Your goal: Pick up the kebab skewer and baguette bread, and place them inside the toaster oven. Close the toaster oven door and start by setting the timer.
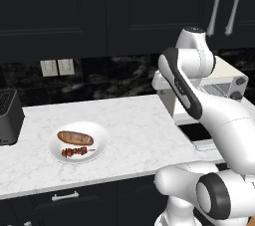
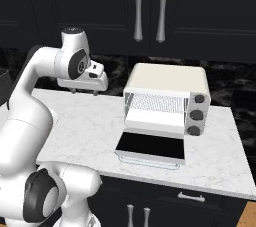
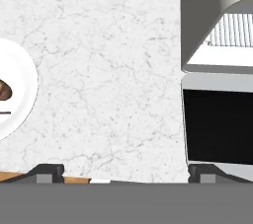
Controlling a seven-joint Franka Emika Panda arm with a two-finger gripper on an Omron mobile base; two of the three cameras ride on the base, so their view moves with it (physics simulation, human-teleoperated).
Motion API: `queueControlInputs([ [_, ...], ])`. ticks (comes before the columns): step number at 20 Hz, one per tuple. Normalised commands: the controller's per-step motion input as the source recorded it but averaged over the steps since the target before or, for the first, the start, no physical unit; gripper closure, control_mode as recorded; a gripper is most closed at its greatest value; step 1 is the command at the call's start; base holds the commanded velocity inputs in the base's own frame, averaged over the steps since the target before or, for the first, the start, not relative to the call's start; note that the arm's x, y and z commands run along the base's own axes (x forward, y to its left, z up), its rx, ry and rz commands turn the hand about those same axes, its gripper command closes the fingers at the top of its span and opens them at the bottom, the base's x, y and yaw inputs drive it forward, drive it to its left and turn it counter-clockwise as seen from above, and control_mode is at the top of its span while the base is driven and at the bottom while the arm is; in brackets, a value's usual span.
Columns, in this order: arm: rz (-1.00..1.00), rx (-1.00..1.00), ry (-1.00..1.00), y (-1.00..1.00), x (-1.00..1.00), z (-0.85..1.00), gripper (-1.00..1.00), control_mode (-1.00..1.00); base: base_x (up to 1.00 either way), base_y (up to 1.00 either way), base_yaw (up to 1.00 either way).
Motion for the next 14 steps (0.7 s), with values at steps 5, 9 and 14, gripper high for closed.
queueControlInputs([
  [5,0.00,0.00,0.00,0.00,0.00,0.00,-1.00,-1.00,0.00,0.00,0.00],
  [9,0.00,0.00,0.00,0.00,0.00,0.00,-1.00,-1.00,0.00,0.00,0.00],
  [14,0.00,-0.02,0.01,0.00,-0.02,-0.03,-1.00,-1.00,0.00,0.00,0.00],
])
